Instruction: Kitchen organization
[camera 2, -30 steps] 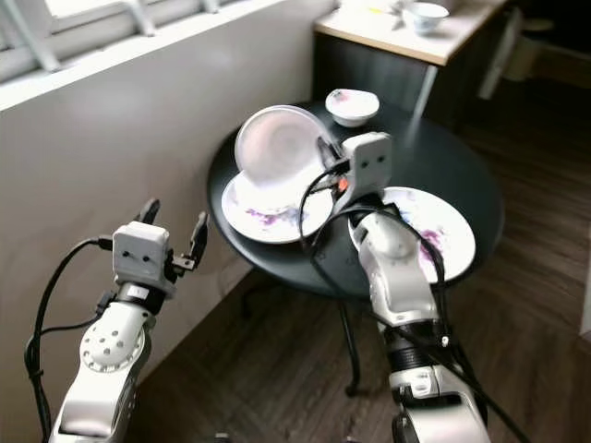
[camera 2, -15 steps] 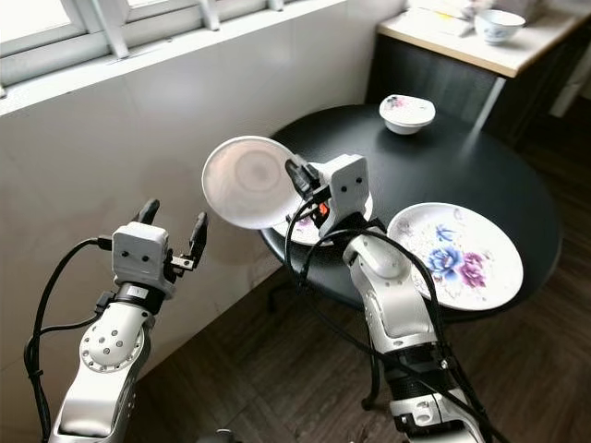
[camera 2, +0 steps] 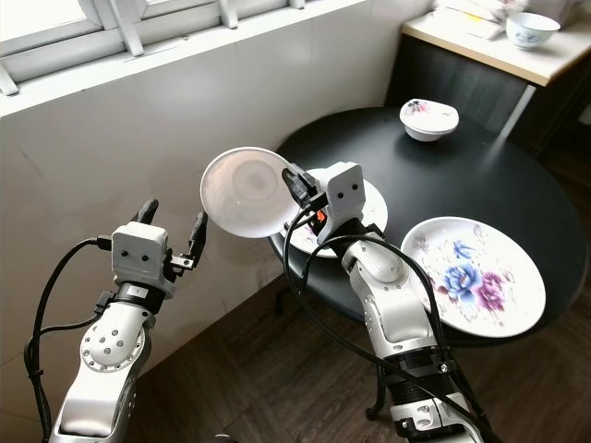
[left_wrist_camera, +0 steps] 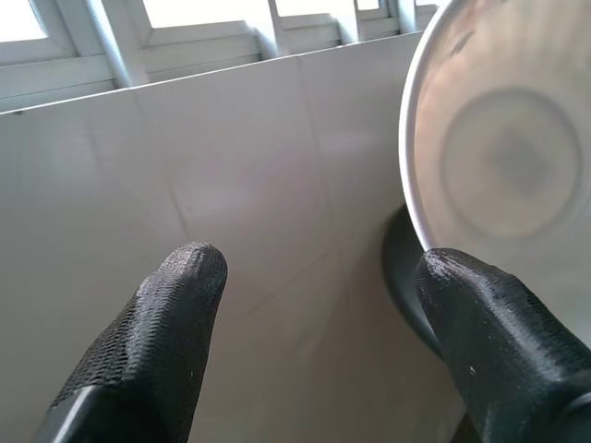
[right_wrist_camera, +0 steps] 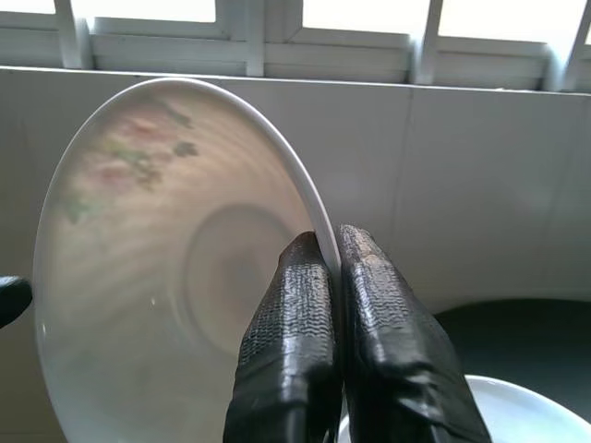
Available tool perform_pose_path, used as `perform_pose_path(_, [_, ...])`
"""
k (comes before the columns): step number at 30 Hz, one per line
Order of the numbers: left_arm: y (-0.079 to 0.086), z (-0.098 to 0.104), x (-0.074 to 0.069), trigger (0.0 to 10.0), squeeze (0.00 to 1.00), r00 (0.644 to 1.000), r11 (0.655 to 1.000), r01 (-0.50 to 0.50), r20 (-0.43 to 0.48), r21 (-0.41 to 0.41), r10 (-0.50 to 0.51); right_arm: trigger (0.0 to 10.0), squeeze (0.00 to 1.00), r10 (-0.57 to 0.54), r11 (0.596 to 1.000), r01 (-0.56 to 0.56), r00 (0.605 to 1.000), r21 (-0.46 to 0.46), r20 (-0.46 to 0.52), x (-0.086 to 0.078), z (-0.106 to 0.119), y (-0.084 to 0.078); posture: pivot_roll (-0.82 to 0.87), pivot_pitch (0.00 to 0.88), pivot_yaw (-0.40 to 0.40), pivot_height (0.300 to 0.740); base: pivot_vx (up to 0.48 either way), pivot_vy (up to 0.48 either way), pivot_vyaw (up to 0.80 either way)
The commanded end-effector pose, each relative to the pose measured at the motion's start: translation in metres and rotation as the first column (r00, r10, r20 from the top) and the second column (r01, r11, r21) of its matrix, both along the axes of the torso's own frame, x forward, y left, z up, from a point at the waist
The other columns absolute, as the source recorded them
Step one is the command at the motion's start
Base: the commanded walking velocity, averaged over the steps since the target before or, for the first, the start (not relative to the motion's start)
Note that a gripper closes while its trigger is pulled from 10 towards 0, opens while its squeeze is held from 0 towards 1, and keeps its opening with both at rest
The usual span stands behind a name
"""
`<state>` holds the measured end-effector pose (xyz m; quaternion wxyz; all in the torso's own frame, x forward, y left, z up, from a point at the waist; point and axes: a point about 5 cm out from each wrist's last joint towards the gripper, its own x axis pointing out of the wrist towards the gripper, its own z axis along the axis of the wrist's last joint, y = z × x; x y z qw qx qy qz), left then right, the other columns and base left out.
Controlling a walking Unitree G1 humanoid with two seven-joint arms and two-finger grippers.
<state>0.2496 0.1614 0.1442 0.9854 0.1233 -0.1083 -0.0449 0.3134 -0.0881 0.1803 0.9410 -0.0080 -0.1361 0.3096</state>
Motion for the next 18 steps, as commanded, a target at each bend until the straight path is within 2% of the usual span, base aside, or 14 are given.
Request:
perform_pose_path(1, [0.0012, -0.0016, 0.0007, 10.0, 0.0, 1.0, 1.0, -0.007, -0.012, -0.001, 0.007, 0.0, 0.0, 0.013, 1.0, -0.013, 0.999, -0.003, 0.03, -0.0033, 0.0053, 0.0025, 0.01, 0.001, -0.033, 0.74, 0.0, 0.0, 0.8])
perform_pose_path(18, [0.0016, -0.0041, -0.0006, 10.0, 0.0, 1.0, 1.0, -0.011, -0.026, -0.001, 0.011, 0.0, 0.0, -0.001, 1.0, 0.002, 0.999, -0.019, 0.041, -0.0057, 0.0042, 0.0046, 0.01, 0.0, -0.033, 0.74, 0.0, 0.0, 0.8])
